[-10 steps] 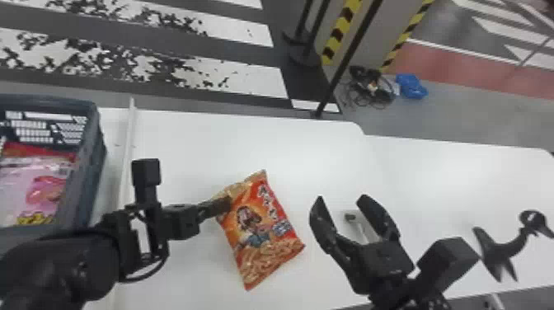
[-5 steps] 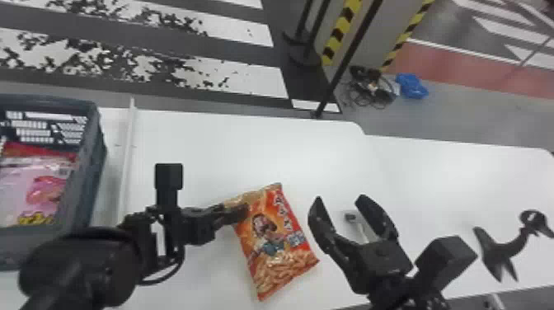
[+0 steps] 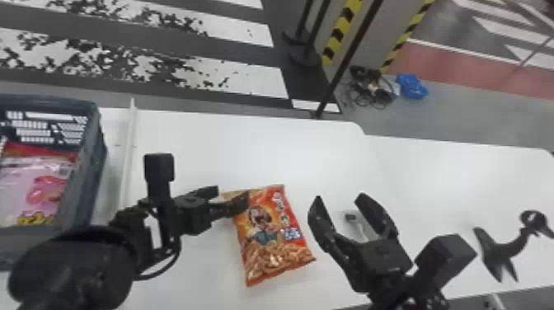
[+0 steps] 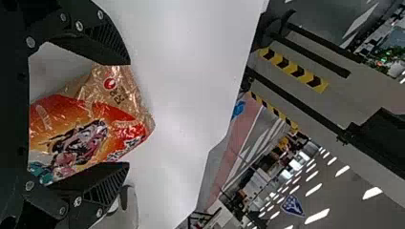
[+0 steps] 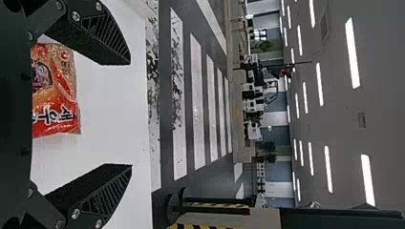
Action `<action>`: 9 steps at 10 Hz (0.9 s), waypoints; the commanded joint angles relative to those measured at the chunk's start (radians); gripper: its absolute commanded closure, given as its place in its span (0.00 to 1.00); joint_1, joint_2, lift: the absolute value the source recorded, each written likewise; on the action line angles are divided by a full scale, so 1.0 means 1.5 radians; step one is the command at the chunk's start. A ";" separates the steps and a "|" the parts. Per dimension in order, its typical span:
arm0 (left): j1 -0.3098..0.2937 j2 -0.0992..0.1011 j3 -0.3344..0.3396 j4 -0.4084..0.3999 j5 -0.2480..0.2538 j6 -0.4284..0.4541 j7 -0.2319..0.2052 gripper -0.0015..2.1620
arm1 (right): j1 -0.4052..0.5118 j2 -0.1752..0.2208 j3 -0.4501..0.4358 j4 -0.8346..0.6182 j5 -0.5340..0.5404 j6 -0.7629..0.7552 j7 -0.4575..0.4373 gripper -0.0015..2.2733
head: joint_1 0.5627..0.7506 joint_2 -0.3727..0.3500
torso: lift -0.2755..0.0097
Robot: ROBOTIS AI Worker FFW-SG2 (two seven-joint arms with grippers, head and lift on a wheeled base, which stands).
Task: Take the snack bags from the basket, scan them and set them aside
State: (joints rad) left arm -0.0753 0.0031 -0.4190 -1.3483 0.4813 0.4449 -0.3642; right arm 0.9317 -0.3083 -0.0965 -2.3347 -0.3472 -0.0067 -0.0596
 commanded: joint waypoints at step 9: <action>0.228 0.098 0.065 -0.448 -0.180 -0.029 0.250 0.04 | -0.031 -0.007 0.004 0.041 -0.011 0.010 0.000 0.07 | 0.70 0.03 | 0.70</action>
State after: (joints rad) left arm 0.2235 0.1224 -0.3406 -1.9684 0.2190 0.4076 0.0069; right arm 0.8902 -0.3190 -0.0908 -2.2806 -0.3635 0.0085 -0.0593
